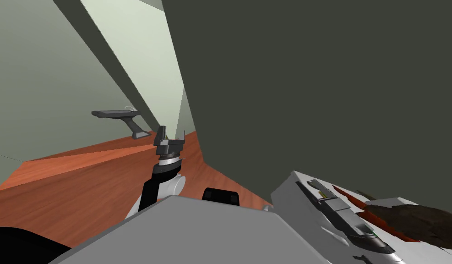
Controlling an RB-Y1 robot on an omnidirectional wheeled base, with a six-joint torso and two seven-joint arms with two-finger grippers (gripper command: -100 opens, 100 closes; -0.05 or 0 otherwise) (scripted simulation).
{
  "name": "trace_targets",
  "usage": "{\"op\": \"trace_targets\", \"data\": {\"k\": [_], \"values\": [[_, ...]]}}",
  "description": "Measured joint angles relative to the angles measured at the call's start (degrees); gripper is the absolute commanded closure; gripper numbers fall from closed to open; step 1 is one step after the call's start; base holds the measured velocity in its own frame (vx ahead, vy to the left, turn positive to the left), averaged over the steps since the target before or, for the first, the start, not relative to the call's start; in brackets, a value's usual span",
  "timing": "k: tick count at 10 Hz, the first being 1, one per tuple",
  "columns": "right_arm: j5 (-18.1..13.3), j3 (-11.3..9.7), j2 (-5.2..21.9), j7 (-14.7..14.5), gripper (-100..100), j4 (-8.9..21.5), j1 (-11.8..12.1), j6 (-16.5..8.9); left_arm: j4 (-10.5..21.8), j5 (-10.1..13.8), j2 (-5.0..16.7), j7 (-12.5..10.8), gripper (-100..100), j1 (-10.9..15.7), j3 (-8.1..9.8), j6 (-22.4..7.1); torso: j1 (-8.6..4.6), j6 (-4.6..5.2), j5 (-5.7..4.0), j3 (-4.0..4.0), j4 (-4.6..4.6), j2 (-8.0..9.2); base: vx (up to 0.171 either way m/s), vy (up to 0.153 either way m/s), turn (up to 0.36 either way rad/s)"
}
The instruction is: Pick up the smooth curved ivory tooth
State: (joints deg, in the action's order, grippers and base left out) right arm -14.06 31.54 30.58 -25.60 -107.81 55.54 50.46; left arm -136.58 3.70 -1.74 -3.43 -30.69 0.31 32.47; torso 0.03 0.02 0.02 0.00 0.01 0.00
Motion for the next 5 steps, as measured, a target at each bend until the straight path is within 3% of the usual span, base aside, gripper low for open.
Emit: {"op": "trace_targets", "data": {"k": [2,3,5], "values": [[-1.68,1.2,2.07,-1.48,-100,2.21,2.18,0.44,0.0,0.0,0.0,0.0,0,0.0,0.0,0.0,-0.01,0.01,-0.01,0.0,0.0,0.0,0.032,0.003,0.387],[-2.6,2.83,3.84,-2.27,-100,4.05,4.16,1.19,0.0,0.0,0.0,0.0,0,0.0,0.0,0.0,-0.04,0.01,0.0,-0.01,-0.01,-0.02,0.025,-0.009,0.298],[-4.3,3.81,5.11,-3.85,-100,5.86,7.46,2.0,0.0,0.0,0.0,0.0,0,0.0,0.01,0.0,-0.03,0.02,-0.01,0.01,0.01,0.03,0.02,-0.01,0.439]]}}
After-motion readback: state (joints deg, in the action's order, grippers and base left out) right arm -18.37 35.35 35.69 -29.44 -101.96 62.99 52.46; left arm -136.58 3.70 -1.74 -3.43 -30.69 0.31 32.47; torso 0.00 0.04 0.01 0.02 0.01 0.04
